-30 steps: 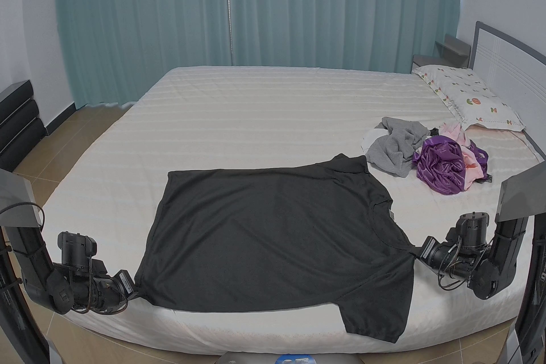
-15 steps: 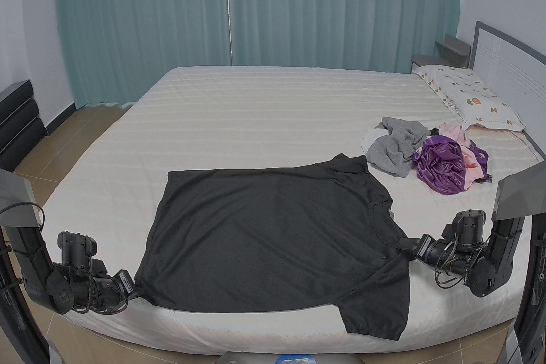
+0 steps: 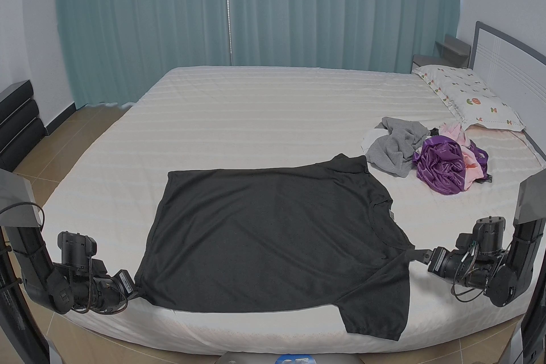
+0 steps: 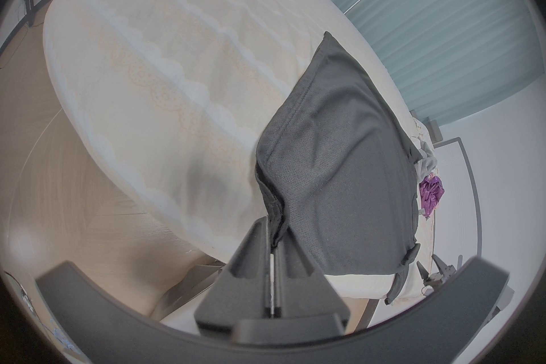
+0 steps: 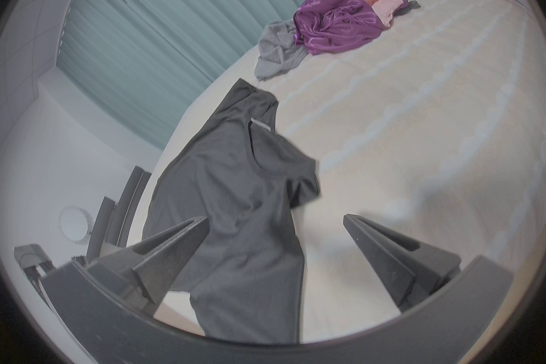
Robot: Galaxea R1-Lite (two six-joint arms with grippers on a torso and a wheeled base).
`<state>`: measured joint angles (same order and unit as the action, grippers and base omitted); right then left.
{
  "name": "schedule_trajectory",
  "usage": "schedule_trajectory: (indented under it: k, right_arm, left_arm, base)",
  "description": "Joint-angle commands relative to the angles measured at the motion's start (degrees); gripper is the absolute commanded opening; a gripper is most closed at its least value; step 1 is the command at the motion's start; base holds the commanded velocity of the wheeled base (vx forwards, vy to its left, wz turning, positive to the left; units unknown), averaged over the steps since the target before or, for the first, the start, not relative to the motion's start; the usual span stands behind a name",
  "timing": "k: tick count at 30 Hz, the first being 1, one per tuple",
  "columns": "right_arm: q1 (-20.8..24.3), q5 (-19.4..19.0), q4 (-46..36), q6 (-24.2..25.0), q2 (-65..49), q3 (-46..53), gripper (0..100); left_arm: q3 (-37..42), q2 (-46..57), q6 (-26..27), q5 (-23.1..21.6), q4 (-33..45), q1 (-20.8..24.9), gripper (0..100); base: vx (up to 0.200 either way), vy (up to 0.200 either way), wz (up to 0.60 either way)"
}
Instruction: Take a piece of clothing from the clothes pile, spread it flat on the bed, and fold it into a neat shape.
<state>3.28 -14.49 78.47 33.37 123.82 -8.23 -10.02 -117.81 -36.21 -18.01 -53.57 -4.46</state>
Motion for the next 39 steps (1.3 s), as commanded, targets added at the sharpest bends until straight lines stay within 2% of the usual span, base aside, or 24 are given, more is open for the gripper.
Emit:
schedule_trajectory:
  k: [1, 5, 14, 21, 35, 39]
  right_arm:
    - [-0.1, -2.3, 0.4, -2.8, -3.6, 6.5, 100]
    - [0.0, -3.7, -0.2, -4.1, -3.6, 8.2, 100]
    - [1.7, -3.9, -0.7, -4.3, -2.6, 8.2, 100]
    - [1.9, -4.0, -1.2, -7.6, 1.1, 8.2, 100]
    - [3.6, -5.2, 0.0, -7.8, 4.0, 8.2, 100]
    - [5.9, -5.5, 4.4, -6.6, 6.6, 8.2, 100]
  left_arm:
    - [0.1, -0.1, 0.0, 0.0, 0.0, 0.0, 0]
    - [0.1, -0.1, 0.0, 0.0, 0.0, 0.0, 0]
    - [0.1, 0.0, 0.0, 0.0, 0.0, 0.0, 0]
    - [0.1, -0.1, 0.0, 0.0, 0.0, 0.0, 0]
    - [0.1, -0.1, 0.1, 0.0, 0.0, 0.0, 0]
    - [0.1, -0.1, 0.0, 0.0, 0.0, 0.1, 0]
  base:
    - [0.000, 0.000, 0.00]
    - [0.000, 0.000, 0.00]
    - [0.000, 0.000, 0.00]
    - [0.000, 0.000, 0.00]
    - [0.000, 0.000, 0.00]
    - [0.000, 0.000, 0.00]
